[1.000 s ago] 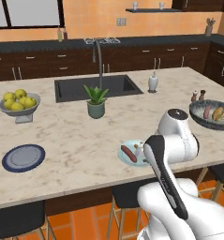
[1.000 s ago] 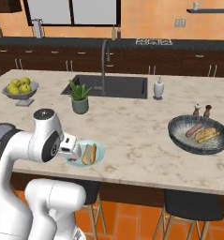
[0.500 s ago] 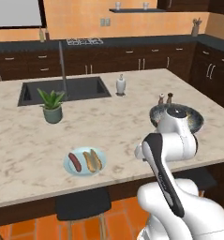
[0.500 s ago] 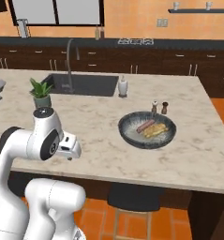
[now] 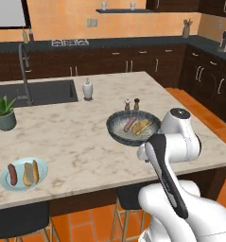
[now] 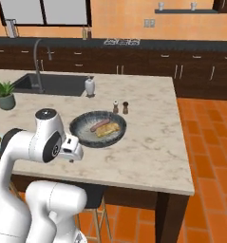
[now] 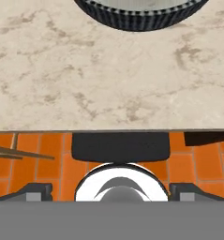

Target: Place one bun and one sausage from the bowl on each plate.

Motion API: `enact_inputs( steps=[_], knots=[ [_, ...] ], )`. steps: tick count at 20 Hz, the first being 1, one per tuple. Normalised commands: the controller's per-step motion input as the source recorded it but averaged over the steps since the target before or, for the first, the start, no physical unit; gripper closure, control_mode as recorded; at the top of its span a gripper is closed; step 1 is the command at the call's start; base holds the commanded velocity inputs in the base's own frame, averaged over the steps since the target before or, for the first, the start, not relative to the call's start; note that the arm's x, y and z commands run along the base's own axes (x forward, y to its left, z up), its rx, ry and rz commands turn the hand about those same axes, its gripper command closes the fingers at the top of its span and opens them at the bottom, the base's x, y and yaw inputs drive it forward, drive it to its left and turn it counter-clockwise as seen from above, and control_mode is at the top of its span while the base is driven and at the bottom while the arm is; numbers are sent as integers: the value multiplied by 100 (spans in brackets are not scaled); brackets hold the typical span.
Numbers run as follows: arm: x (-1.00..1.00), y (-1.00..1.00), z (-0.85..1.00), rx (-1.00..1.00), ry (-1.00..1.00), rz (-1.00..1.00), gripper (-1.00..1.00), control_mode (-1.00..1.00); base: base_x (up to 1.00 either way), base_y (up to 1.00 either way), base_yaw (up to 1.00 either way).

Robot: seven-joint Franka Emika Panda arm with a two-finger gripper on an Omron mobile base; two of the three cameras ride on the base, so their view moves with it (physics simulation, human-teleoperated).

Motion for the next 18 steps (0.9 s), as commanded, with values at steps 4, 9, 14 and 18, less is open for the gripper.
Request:
enact_inputs(
  steps=[4, 9, 14, 18],
  knots=[
    [0, 0, 0, 0, 0, 0, -100, 100, 60, -26, 8],
    [1, -1, 0, 0, 0, 0, -100, -100, 53, -2, 1],
    [57, -20, 24, 1, 12, -11, -100, -100, 0, 0, 0],
    [67, -1, 72, 17, 3, -46, -100, -100, 0, 0, 0]
  ],
)
